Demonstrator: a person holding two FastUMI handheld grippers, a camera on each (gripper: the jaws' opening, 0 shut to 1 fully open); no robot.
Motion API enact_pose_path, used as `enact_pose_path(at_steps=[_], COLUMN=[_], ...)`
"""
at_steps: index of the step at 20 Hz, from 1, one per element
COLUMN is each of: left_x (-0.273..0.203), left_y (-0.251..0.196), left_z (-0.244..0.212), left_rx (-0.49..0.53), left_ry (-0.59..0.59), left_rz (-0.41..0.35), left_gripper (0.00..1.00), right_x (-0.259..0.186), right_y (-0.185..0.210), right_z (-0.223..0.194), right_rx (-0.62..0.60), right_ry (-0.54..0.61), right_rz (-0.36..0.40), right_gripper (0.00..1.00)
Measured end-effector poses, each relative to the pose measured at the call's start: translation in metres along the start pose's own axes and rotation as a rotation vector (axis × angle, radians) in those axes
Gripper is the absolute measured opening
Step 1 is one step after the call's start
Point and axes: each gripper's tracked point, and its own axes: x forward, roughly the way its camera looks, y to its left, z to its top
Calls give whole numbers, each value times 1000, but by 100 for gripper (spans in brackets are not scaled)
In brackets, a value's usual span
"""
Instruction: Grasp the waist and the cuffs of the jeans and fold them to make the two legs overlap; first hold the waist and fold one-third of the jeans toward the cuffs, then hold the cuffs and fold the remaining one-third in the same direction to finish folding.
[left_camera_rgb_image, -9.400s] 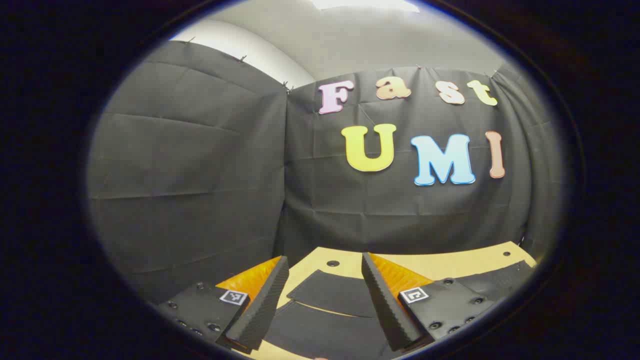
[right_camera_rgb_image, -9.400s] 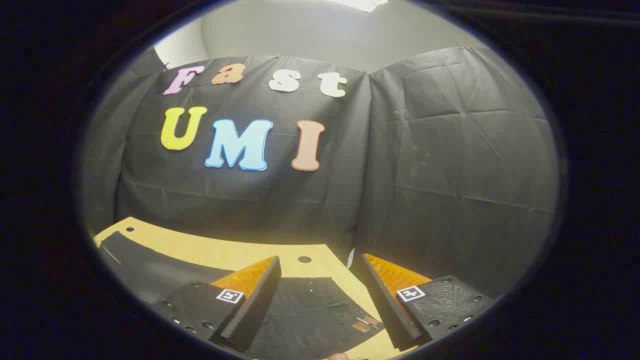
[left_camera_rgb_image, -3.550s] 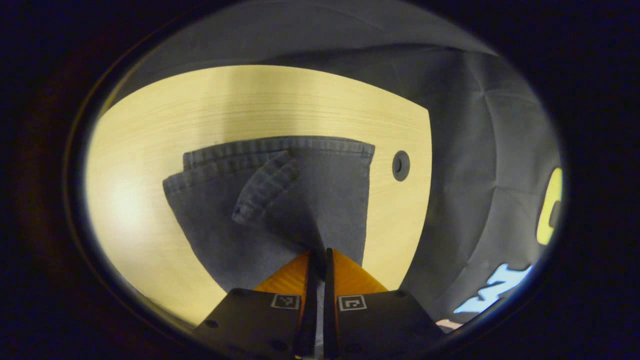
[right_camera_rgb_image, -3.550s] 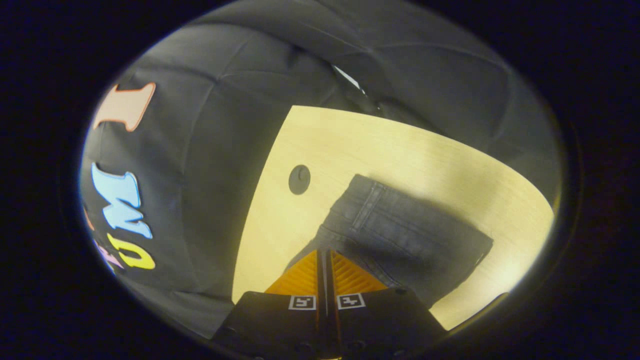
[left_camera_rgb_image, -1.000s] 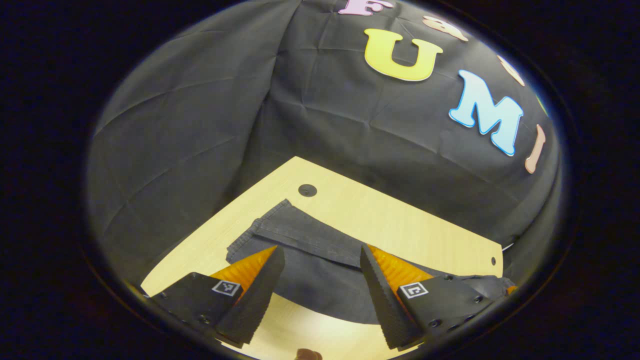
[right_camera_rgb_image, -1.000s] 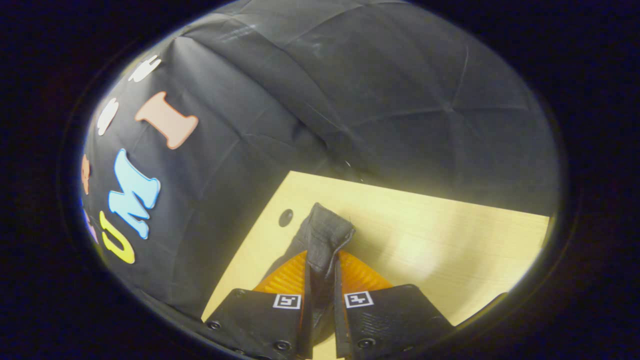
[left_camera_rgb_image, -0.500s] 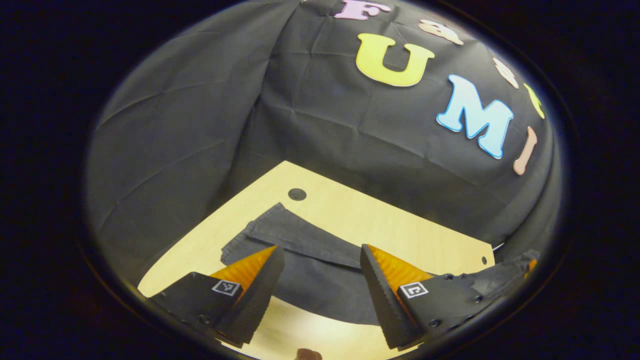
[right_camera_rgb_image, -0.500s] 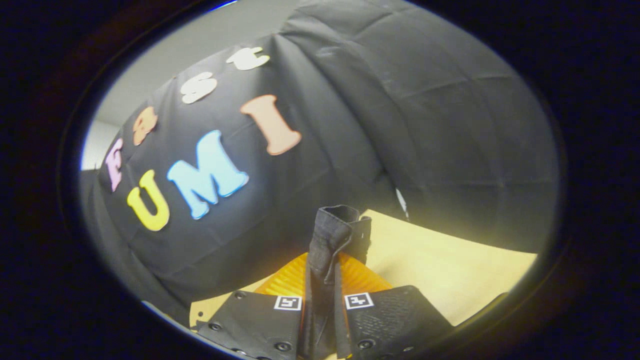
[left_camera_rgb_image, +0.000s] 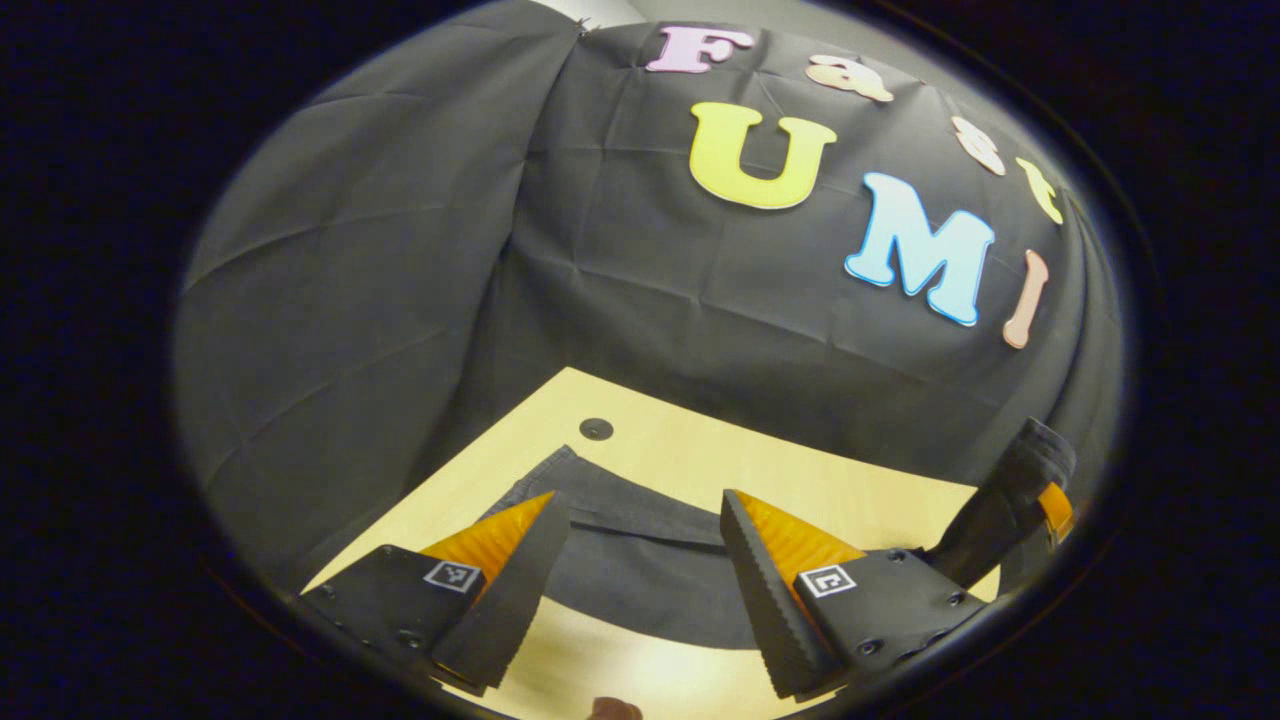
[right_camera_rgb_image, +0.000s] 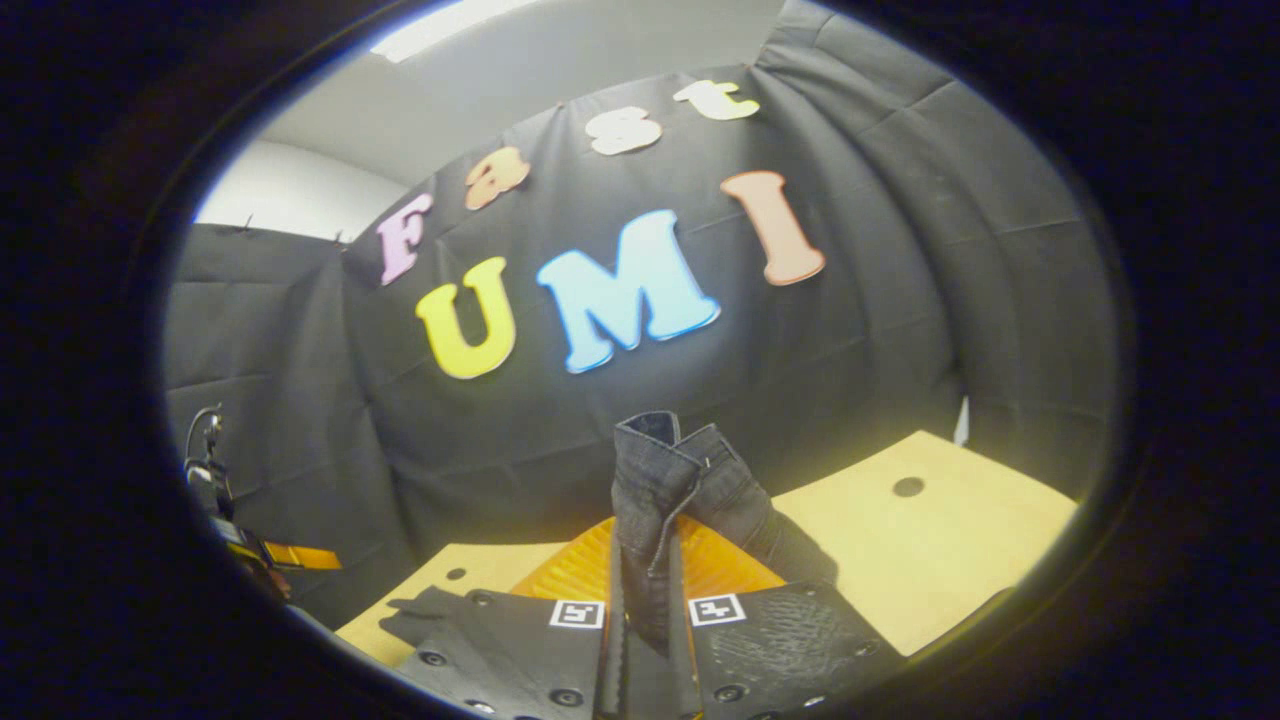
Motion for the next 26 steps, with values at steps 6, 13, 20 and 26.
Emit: enact_pose_path(at_steps=[6,13,20,26], left_x=[-22,-36,-37,-22], left_y=[8,22,32,41], left_z=[-8,-24,-38,-61], left_rx=[11,-12,-95,-217], left_ry=[1,33,60,111], left_rz=[17,89,127,127], left_gripper=[99,99,99,99], right_x=[21,27,24,10], right_y=[40,53,58,36], right_z=[-96,-168,-178,-131], right_rx=[24,-38,-43,-175], right_ry=[197,330,366,293], right_rz=[165,238,275,226], right_gripper=[15,20,58,80])
